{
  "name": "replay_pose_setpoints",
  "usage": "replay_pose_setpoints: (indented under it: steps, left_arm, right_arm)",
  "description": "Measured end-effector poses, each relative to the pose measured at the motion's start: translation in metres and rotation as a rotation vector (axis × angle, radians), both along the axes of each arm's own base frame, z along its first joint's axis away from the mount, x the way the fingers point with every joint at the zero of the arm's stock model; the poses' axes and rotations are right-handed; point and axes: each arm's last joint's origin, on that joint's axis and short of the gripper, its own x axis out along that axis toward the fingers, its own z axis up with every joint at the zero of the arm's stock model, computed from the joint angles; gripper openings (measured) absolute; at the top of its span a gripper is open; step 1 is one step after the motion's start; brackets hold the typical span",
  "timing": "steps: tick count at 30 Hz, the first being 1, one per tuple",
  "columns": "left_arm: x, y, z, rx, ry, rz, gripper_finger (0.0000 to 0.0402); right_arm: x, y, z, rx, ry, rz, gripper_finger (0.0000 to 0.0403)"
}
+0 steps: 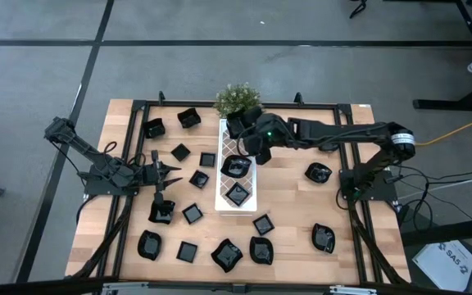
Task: Pick & Place Mini shaped plates
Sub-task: Stack the distorted square plate on top of the distorted square plate on the shelf, then stack the square plate on top of the square plate on the shelf
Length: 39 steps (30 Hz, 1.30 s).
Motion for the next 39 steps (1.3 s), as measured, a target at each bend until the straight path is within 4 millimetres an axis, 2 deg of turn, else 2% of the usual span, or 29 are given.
replay_pose_setpoints:
  steps: [6, 21, 31, 34, 39]
  left_arm:
    - [0.0, 0.0, 0.0, 0.0, 0.0, -0.001, 0.0143]
    - [0.0, 0.0, 0.0, 0.0, 0.0, -0.001, 0.0143]
    - [0.0, 0.0, 0.0, 0.0, 0.0, 0.0, 0.0143]
    - [0.0, 0.0, 0.0, 0.0, 0.0, 0.0, 0.0143]
    - [0.0, 0.0, 0.0, 0.0, -0.001, 0.0, 0.0143]
  right_arm:
    - [0.0, -0.003, 0.0, 0.001, -0.004, -0.01, 0.001]
    - [-0.001, -0.005, 0.0, 0.155, -0.075, -0.107, 0.0091]
    - [0.001, -0.001, 0.004, 0.218, -0.142, -0.137, 0.0112]
    - [0.002, 0.008, 0.012, 0.28, -0.232, -0.173, 0.0112]
    - [-0.002, 0.015, 0.053, 0.441, -0.427, -0.227, 0.0112]
